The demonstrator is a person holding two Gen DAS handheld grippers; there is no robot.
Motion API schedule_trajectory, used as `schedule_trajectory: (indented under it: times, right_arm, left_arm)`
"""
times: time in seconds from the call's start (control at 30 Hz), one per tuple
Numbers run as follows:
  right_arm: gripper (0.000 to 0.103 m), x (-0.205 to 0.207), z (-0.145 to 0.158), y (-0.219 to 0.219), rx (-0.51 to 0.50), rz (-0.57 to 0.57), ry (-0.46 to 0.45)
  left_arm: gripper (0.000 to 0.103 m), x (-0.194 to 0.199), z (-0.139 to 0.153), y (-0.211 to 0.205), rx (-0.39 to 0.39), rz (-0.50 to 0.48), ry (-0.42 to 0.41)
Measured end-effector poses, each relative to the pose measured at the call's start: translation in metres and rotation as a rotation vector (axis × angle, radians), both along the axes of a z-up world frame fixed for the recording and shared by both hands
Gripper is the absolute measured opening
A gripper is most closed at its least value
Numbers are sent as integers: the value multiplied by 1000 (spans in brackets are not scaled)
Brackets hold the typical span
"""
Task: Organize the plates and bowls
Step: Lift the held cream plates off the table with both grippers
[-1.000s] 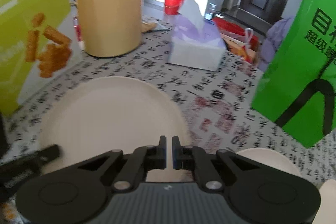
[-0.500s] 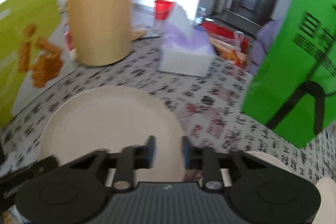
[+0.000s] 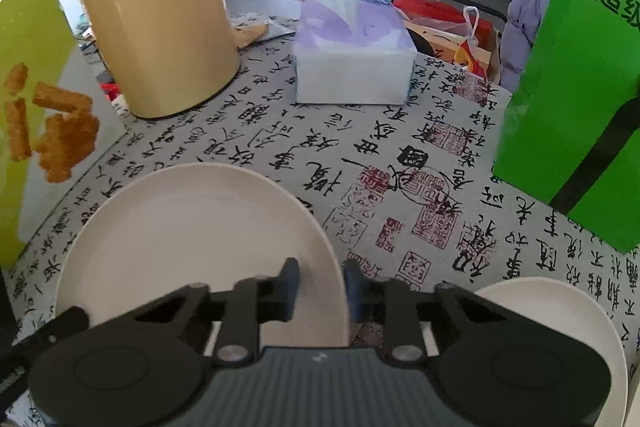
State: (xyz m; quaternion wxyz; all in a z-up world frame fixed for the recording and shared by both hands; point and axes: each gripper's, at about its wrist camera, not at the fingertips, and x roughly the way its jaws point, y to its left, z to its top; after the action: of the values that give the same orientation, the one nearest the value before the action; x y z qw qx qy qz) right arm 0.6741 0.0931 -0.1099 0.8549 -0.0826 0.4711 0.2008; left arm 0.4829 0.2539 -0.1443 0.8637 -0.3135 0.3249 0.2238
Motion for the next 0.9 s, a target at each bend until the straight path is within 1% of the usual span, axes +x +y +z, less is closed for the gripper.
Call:
schedule_trajectory:
  times: [0.07, 0.27, 0.57, 0.67, 0.9]
  right_arm:
    - [15, -5, 4, -2, 16, 20, -12]
    - [9, -16, 16, -13, 45, 35, -40]
    - [9, -28, 29, -29, 62, 33, -79]
    - [9, -32, 33, -31, 63, 31, -94]
    - [9, -39, 41, -39, 91, 25, -113]
  left_arm:
    - [11, 1, 0, -2, 13, 0, 3]
    - [11, -2, 0, 1, -13, 2, -7]
    - [11, 0, 0, -1, -44, -38, -16]
    - [11, 0, 3, -4, -28, -44, -22]
    - [11, -9, 20, -12, 31, -51, -65]
